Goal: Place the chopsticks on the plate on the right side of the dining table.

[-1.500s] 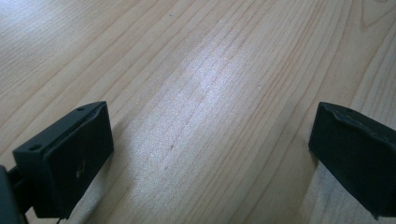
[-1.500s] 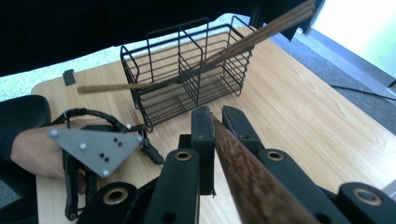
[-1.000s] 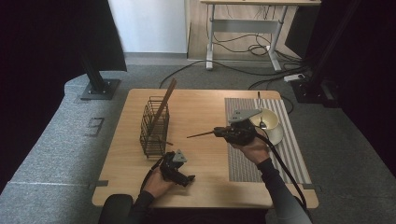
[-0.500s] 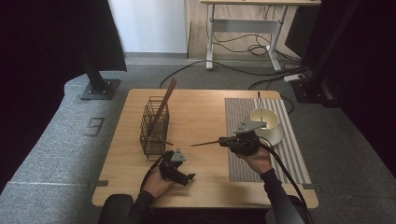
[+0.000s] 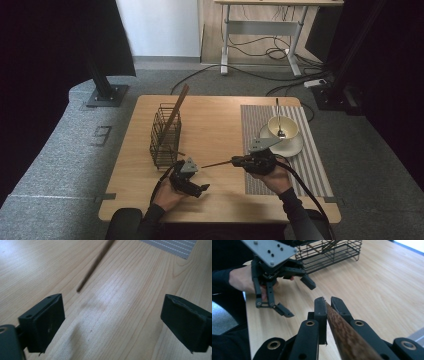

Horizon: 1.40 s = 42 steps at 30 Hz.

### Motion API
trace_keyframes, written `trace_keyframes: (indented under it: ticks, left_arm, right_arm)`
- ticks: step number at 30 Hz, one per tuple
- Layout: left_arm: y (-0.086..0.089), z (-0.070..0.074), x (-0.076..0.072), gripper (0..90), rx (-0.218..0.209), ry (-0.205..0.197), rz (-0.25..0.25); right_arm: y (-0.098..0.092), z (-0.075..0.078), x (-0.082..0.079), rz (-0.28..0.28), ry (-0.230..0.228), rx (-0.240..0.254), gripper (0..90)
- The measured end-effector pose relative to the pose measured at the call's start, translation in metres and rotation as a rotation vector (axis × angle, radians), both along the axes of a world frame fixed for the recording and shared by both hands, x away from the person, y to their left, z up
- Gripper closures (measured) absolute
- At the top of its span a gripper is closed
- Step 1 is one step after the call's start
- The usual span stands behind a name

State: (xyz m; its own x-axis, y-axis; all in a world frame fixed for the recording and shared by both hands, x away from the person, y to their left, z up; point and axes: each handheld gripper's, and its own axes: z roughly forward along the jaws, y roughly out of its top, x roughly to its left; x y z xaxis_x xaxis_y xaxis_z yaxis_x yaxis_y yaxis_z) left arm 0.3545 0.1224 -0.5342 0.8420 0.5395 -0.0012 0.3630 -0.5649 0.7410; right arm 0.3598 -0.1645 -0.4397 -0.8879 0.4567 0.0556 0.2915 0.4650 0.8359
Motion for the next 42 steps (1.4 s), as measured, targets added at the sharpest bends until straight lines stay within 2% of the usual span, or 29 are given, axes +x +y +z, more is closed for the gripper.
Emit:
trace_keyframes:
  ticks: [8,14,16,20,24,31,36,39,42]
  left_arm:
    - [-0.003,0.001,-0.002,18.1,-0.003,-0.029,-0.025]
    - [-0.004,0.002,-0.004,32.8,-0.012,-0.049,-0.028]
    - [-0.003,0.003,-0.004,40.8,-0.028,-0.048,-0.033]
    - [-0.001,0.004,-0.005,51.2,-0.049,-0.061,-0.039]
    - [0.0,0.005,-0.006,58.8,-0.06,-0.071,-0.057]
    - [-0.003,0.005,-0.009,73.2,-0.044,-0.088,-0.115]
    - [-0.003,0.006,-0.01,76.8,-0.028,-0.109,-0.142]
    - [-0.004,0.007,-0.012,79.0,-0.012,-0.131,-0.164]
    - [-0.008,0.008,-0.017,82.8,-0.001,-0.151,-0.212]
  right_arm:
    - [0.007,-0.002,-0.007,0.039,0.008,-0.003,82.6]
    - [0.017,-0.004,-0.013,0.075,0.014,-0.017,82.6]
    - [0.019,-0.005,-0.013,0.081,0.017,-0.022,82.6]
    - [0.021,-0.005,-0.015,0.095,0.025,-0.018,82.6]
    - [0.023,-0.005,-0.016,0.103,0.028,-0.017,82.6]
    - [0.024,-0.005,-0.016,0.105,0.042,-0.014,82.6]
    - [0.022,-0.005,-0.013,0.103,0.057,0.0,82.3]
    - [0.021,-0.006,-0.011,0.089,0.058,0.005,80.4]
    - [0.019,-0.005,-0.009,0.052,0.049,0.014,74.8]
